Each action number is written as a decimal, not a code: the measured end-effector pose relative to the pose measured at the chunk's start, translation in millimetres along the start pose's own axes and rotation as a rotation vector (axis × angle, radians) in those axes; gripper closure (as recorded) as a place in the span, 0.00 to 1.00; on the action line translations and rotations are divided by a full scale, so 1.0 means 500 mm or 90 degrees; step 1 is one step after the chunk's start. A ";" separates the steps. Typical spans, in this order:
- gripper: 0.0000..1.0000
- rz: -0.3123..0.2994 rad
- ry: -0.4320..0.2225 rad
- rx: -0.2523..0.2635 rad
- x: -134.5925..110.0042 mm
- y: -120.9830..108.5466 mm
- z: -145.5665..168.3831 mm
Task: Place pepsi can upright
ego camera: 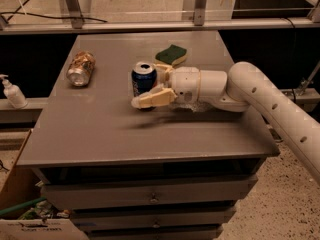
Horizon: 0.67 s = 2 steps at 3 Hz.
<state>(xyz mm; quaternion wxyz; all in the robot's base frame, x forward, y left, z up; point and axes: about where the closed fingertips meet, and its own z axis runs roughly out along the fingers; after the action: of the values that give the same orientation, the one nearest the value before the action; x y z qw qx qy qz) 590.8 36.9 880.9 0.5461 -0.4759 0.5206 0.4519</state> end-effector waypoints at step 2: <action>0.00 -0.036 0.060 -0.019 -0.013 0.012 -0.095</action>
Offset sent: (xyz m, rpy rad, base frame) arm -0.0207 -0.0937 0.0084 -0.1687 -0.0553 0.0080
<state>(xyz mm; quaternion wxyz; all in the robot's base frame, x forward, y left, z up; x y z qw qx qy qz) 578.0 -9.4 886.6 0.5263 -0.5191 0.5258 0.4209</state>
